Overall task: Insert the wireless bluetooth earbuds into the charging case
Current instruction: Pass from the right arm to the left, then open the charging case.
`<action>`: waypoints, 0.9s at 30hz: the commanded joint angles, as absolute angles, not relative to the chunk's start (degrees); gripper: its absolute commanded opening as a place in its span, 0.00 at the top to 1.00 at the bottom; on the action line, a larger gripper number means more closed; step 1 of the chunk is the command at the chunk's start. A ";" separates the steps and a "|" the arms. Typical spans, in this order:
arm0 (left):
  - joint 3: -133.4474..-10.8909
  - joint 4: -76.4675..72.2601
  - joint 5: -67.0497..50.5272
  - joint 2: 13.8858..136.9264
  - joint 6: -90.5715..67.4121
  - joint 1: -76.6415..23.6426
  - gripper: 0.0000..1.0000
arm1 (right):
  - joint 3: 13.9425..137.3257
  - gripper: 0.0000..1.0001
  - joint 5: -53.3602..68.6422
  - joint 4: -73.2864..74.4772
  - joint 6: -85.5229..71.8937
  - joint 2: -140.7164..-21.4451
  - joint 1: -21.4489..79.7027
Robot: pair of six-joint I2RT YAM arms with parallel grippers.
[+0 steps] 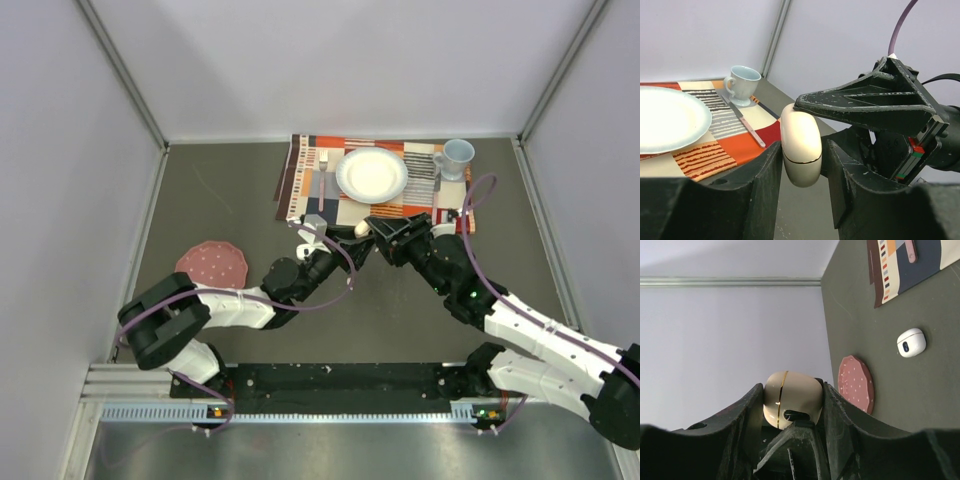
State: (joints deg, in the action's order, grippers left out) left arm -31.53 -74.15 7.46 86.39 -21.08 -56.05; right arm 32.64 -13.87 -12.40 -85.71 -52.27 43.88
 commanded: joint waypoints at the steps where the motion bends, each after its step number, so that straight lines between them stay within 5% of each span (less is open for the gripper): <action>1: -33.05 -95.63 8.00 87.10 -21.62 -56.34 0.58 | 33.22 0.99 -14.15 -14.68 -85.87 -52.03 44.65; 8: -33.13 -95.71 8.00 87.63 -22.15 -56.42 0.69 | 33.05 0.99 -14.41 -14.50 -85.96 -51.59 44.74; 14: -31.91 -95.36 8.79 86.40 -20.74 -56.34 0.91 | 33.22 0.92 -14.94 -13.28 -85.52 -50.98 44.74; 16: -31.29 -94.40 8.62 85.08 -19.70 -56.34 1.00 | 34.53 0.74 -15.64 -10.92 -83.24 -50.80 44.74; 18: -29.89 -93.87 8.35 83.25 -19.07 -56.25 1.00 | 35.76 0.40 -16.78 -8.71 -80.18 -50.54 44.65; 21: -27.95 -91.77 5.29 80.09 -17.75 -55.38 1.00 | 38.66 0.09 -18.10 -4.76 -73.69 -49.92 44.74; 23: -26.64 -87.56 0.37 76.58 -17.93 -53.54 1.00 | 41.56 0.01 -19.95 -1.42 -67.28 -49.31 44.74; 27: -24.96 -80.17 -14.21 69.62 -19.77 -48.26 1.00 | 48.84 0.01 -18.47 5.17 -58.11 -50.35 43.43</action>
